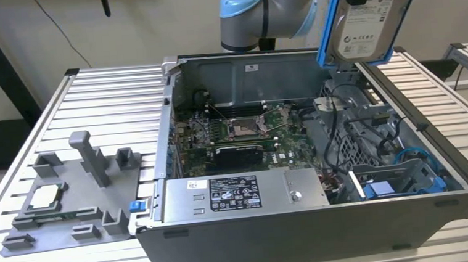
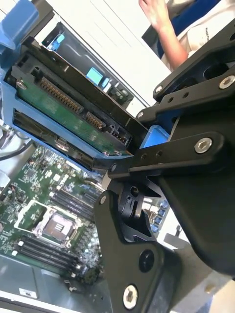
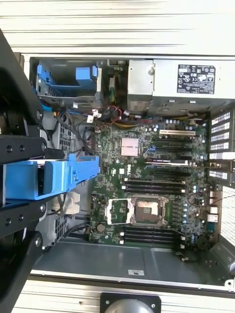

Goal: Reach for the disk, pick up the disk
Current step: 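Pick up the disk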

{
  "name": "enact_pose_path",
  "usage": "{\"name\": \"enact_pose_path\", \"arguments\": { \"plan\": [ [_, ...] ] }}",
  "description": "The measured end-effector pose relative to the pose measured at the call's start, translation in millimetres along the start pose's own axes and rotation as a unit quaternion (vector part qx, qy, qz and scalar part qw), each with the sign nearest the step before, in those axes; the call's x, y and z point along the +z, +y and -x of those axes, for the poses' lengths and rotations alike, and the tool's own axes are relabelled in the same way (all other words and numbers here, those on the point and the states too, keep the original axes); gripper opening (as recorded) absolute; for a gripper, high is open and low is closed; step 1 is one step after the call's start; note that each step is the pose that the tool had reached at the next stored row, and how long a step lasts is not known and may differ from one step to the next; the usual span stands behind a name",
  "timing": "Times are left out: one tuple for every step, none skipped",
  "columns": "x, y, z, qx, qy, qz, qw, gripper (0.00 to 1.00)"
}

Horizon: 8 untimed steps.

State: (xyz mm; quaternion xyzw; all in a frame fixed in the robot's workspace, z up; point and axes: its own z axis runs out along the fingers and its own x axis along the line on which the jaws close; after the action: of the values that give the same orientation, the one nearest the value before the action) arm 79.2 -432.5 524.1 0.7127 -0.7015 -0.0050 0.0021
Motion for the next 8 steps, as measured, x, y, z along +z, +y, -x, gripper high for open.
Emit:
{"name": "enact_pose_path", "arguments": {
  "plan": [
    [0.1, 0.1, -3.1, 0.0, 0.0, 0.0, 1.0, 0.0],
    [0.2, 0.1, -6.5, 0.0, 0.0, 0.0, 1.0, 0.0],
    [0.3, 0.2, -9.6, 0.0, -0.0001, 0.0, 1.0, 0.0],
    [0.3, 0.2, -13.0, 0.0, -0.0001, 0.0, 1.0, 0.0],
    [0.4, 0.3, -16.1, 0.0, 0.0, 0.0, 1.0, 0.0],
    [0.5, 0.3, -18.9, 0.0, -0.0001, 0.0, 1.0, 0.0],
    [0.6, 0.4, -22.2, 0.001, -0.0001, 0.0, 1.0, 0.0],
    [0.6, 0.4, -25.4, 0.001, 0.0, 0.0, 1.0, 0.0]
  ]
}}
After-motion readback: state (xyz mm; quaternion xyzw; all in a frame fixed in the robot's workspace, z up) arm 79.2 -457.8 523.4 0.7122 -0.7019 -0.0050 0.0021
